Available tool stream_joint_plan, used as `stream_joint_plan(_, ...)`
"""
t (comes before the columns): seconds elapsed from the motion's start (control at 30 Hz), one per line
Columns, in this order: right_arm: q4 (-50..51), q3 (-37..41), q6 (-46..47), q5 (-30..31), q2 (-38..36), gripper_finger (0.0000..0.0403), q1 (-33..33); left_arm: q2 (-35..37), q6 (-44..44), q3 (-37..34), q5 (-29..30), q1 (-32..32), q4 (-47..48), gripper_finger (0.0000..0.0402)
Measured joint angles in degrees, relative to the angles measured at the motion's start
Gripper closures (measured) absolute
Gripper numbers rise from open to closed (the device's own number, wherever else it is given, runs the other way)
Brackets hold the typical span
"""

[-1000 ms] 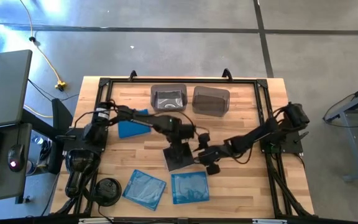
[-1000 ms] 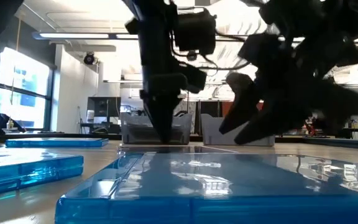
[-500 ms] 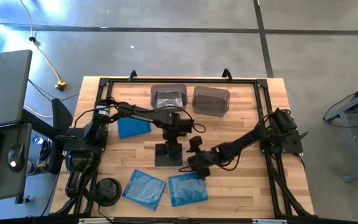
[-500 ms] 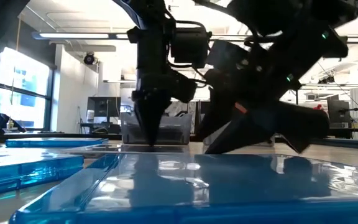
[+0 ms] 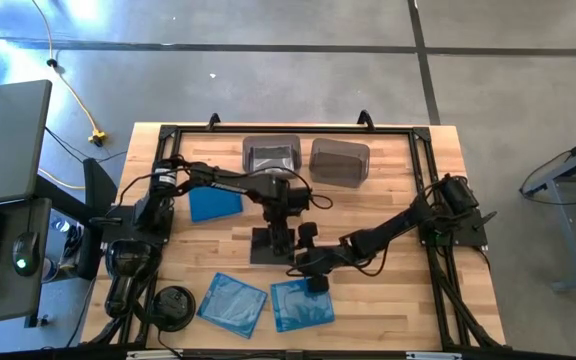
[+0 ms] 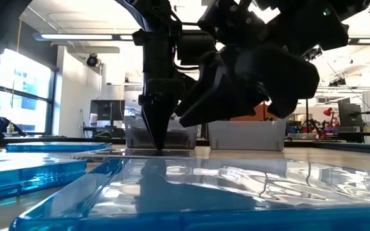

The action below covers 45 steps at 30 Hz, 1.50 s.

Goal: Pick & place jewel cases by type
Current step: Put the black CD case into the left black bin

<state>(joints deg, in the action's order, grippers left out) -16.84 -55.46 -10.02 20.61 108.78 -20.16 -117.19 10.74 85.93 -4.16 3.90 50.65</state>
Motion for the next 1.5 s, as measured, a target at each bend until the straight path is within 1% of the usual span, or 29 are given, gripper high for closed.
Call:
stream_joint_plan(0.13,-0.01,0.02,2.61,-0.60,0.48,0.0206,0.31,0.00,-0.25,0.00,-0.65,1.10,0.33,0.0275)
stream_joint_plan(0.2,-0.56,0.02,3.93,-1.94,1.15,0.0206,0.70,0.00,-1.48,0.00,-2.96,1.42,0.47,0.0275)
stream_joint_plan(0.33,-0.76,0.02,3.98,-1.46,3.24,0.0206,1.66,0.00,-4.22,0.00,-9.13,1.37,0.31,0.0275)
stream_joint_plan(0.4,-0.61,0.02,3.65,-1.25,4.18,0.0206,2.41,0.00,-4.99,0.00,-10.95,1.30,0.22,0.0275)
stream_joint_plan(0.53,1.07,-0.01,3.58,1.87,4.58,0.0206,3.99,0.00,-5.01,0.00,-13.64,1.35,0.71,0.0275)
stream_joint_plan(0.67,6.01,-0.13,2.58,5.37,3.81,0.0206,5.19,0.02,-5.12,0.00,-15.11,1.38,1.29,0.0275)
stream_joint_plan(0.73,7.74,-0.13,2.27,6.54,3.44,0.0206,5.39,0.02,-5.94,0.00,-16.79,1.37,2.61,0.0275)
stream_joint_plan(0.87,9.31,-0.02,1.37,6.01,1.89,0.0206,5.25,1.41,-6.02,0.00,-19.06,1.31,6.60,0.0275)
stream_joint_plan(0.93,9.81,0.22,0.03,5.86,0.52,0.0206,4.84,3.14,-6.23,0.00,-17.92,1.31,10.09,0.0275)
stream_joint_plan(1.0,9.58,0.15,-0.43,5.74,-1.25,0.0206,4.42,5.62,-6.13,-0.02,-15.51,1.33,12.30,0.0275)
stream_joint_plan(1.1,9.68,0.03,1.29,5.11,-3.42,0.0206,4.24,11.09,-4.17,-0.02,-8.30,0.52,14.86,0.0275)
stream_joint_plan(1.2,13.67,0.12,3.45,4.71,-4.37,0.0206,3.99,17.42,-1.92,-1.54,-1.39,-1.10,12.57,0.0275)
stream_joint_plan(1.3,20.84,0.13,5.19,4.87,-5.21,0.0206,3.37,23.78,0.91,-6.90,3.43,-3.27,6.41,0.0275)
stream_joint_plan(1.4,24.17,0.17,6.05,2.34,-5.19,0.0206,2.43,29.61,7.07,-16.28,6.41,-4.65,-2.77,0.0275)
stream_joint_plan(1.43,22.88,0.20,5.03,1.45,-5.17,0.0206,2.03,31.29,9.45,-19.98,7.00,-4.85,-7.75,0.0275)
stream_joint_plan(1.5,17.19,0.07,2.36,-0.71,-4.81,0.0206,1.33,33.83,14.19,-27.44,7.70,-4.72,-15.66,0.0275)
